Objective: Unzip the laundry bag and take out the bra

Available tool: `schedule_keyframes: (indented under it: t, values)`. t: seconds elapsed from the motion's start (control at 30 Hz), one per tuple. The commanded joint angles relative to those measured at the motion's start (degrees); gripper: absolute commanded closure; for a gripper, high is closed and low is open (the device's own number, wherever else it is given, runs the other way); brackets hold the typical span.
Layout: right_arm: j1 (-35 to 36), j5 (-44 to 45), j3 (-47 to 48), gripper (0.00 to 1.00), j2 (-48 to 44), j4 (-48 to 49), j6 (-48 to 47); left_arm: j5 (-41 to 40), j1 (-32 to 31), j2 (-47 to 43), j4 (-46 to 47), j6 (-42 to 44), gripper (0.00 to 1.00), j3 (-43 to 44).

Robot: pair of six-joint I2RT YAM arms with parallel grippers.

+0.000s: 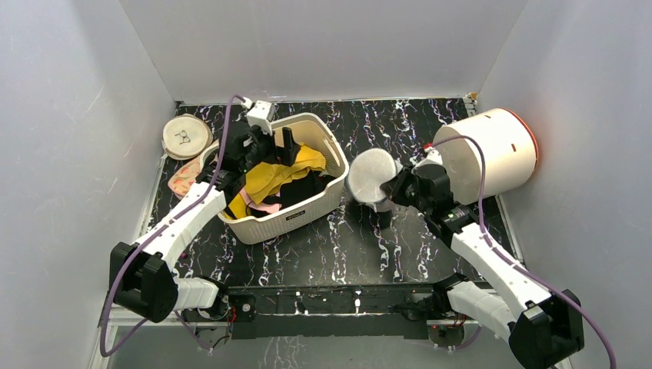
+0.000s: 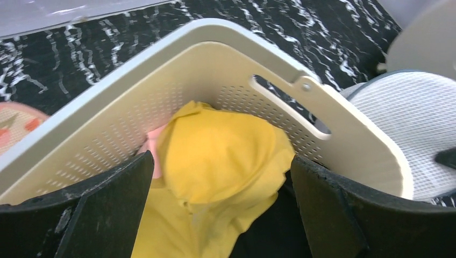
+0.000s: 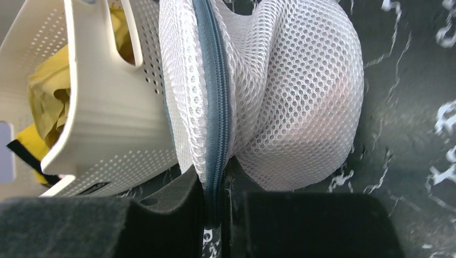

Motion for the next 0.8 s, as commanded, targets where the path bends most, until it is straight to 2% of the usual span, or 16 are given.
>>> schedule_keyframes:
  t: [0.0,0.2,0.3,0.4,0.57,0.77]
  values:
    - [-1.2,-7.9,-3.7,0.98,-4.4,5.6,10.1,2.4,-5.1,-1.5,1.1,4.6,0.02,0.1]
    - [-1.4,-11.9,-4.1,0.91,-4.7,-0.9,9.8,-0.2,-19.5,-3.1,-1.3,10.4,0.02,-0.3]
    - [-1.4,-12.6,-3.8,0.88,-4.6,-4.6,9.6,-0.9,-26.0,-3.3,-2.6,10.4,0.02,0.0]
    - [-1.4,-13.9,-5.8,0.87,-4.9,-4.5,9.7,-1.8,-29.3,-3.6,-3.5,5.2,0.02,-0.1]
    - [-1.4,-15.4,-7.7,0.87,-5.0,-2.2,9.7,-3.1,-35.6,-6.4,-3.0,2.3,0.02,-3.4]
    - [-1.4,-19.1,-8.0,0.85,-4.7,-3.6,7.1,-6.7,-43.3,-7.8,1.4,9.5,0.04,-11.8]
